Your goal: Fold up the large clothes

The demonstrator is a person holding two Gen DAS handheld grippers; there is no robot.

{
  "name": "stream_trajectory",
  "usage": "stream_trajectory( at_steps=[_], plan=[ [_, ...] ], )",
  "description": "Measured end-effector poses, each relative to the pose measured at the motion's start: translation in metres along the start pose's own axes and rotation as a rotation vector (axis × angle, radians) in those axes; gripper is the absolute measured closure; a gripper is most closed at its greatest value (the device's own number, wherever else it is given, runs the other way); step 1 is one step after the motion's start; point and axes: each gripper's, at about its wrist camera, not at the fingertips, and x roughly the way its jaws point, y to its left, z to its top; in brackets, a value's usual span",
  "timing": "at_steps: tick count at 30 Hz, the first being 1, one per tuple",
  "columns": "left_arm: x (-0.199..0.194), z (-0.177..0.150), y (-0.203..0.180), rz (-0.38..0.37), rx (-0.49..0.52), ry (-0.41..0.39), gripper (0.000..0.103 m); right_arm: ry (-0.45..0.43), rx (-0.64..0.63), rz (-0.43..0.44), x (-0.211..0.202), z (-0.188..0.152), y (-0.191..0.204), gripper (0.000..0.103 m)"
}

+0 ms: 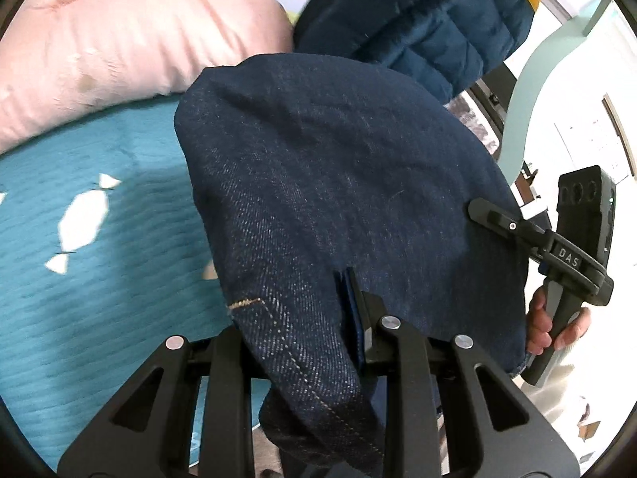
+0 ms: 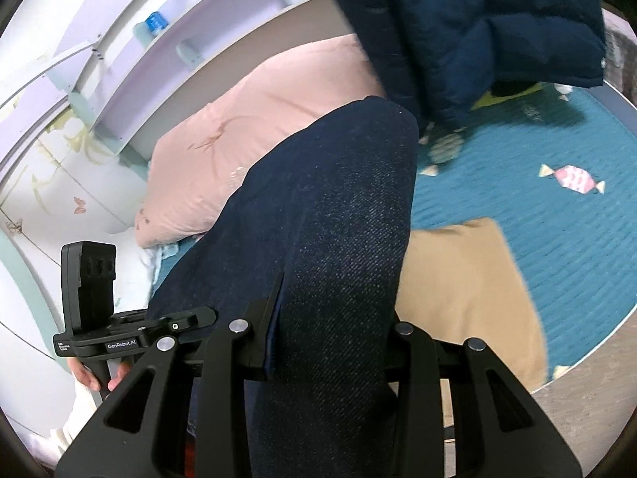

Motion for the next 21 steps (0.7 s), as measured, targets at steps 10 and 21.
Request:
stream_trajectory(
  at_steps=[10, 21],
  plan=[
    [0.094, -0.010, -0.010, 0.174, -0.034, 0.162, 0.073, 0.158, 0.173, -0.201, 0.042, -0.004, -0.105, 0.058],
    [0.043, -0.012, -0.022, 0.369, 0.116, -0.040, 0.037, -0.127, 0.130, -0.382, -0.034, -0.019, -0.077, 0.038]
  ],
)
